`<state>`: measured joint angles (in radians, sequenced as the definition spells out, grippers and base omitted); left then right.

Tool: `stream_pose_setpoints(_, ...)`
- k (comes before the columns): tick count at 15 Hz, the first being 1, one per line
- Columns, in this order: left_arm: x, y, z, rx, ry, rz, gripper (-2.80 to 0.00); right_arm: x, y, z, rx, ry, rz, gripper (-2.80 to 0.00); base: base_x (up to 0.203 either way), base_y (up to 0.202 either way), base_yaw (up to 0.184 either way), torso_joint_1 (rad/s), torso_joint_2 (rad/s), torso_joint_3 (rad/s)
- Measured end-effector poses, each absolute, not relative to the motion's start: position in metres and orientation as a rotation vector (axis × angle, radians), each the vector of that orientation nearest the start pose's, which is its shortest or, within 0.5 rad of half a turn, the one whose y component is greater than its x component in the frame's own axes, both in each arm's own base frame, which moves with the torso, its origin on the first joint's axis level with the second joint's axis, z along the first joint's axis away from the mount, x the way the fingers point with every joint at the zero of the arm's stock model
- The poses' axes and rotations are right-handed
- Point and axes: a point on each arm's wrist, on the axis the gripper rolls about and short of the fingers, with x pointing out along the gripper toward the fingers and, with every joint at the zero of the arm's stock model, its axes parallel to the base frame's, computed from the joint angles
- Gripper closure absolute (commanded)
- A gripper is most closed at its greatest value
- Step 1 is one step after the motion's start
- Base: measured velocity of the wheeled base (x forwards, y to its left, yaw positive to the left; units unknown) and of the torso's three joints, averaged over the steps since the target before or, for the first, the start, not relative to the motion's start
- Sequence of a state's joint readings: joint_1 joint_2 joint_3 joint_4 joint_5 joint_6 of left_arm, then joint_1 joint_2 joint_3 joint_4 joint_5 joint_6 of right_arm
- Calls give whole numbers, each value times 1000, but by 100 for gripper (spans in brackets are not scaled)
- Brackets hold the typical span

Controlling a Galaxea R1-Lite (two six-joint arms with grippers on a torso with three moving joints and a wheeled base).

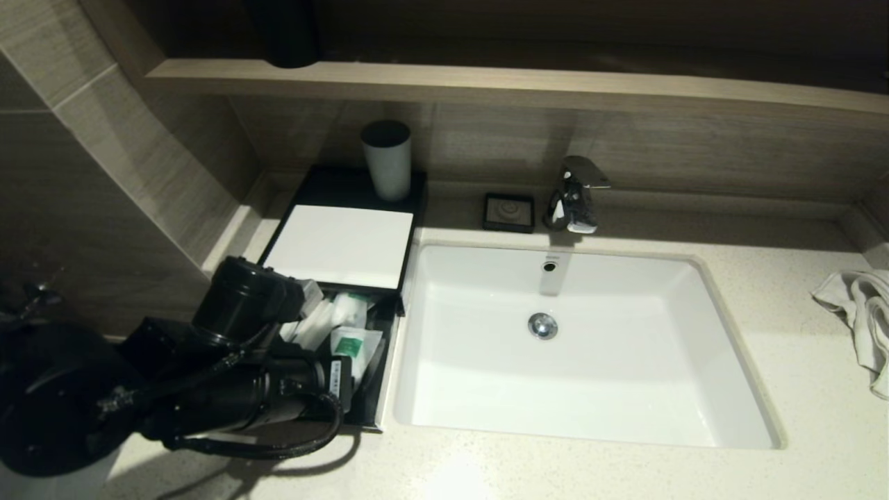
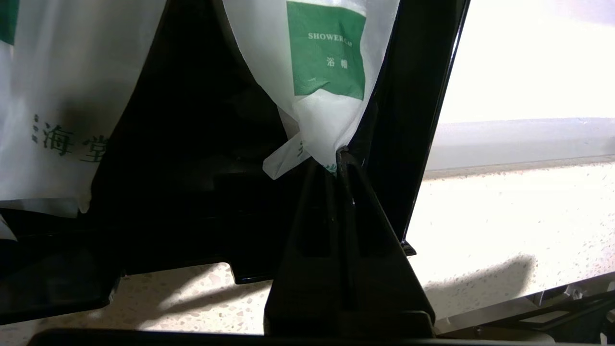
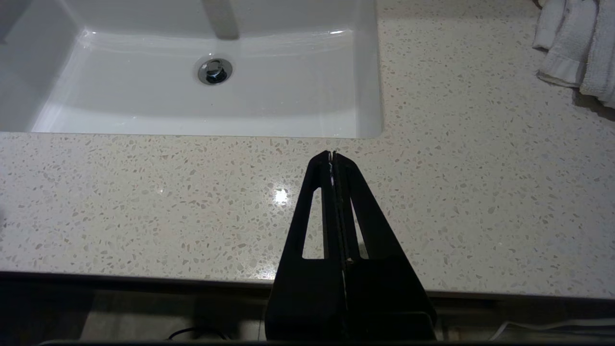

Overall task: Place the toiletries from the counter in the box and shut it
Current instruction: Place the bathroom toiletry into the drawer

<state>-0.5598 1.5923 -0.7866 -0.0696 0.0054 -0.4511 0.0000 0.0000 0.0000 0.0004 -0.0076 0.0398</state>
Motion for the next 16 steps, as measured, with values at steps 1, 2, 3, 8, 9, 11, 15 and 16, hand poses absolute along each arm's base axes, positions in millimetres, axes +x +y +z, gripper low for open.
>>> stream_pose_setpoints(1,219,-137,157,-213,816,-355,-280,-23,0,75,39,0,-8,0,0,0,0,0,0,0)
stream_pose_setpoints(2,219,-137,157,-213,816,-355,-280,-23,0,75,40,0,-8,0,0,0,0,0,0,0)
stream_pose_setpoints(3,219,-137,158,-214,814,-356,-280,-23,0,75,39,0,-8,0,0,0,0,0,0,0)
stream_pose_setpoints(8,219,-137,161,-224,786,-360,-280,-23,0,75,40,0,-8,0,0,0,0,0,0,0)
stream_pose_setpoints(9,220,-137,163,-229,770,-364,-280,-23,0,75,40,0,-8,0,0,0,0,0,0,0)
stream_pose_setpoints(11,219,-137,166,-237,749,-369,-280,-23,0,75,40,0,-8,0,0,0,0,0,0,0)
stream_pose_setpoints(15,217,-135,175,-273,689,-373,-280,-23,0,75,39,0,-8,0,0,0,0,0,0,0)
stream_pose_setpoints(16,217,-135,177,-282,674,-371,-280,-23,0,75,40,0,-7,0,0,0,0,0,0,0)
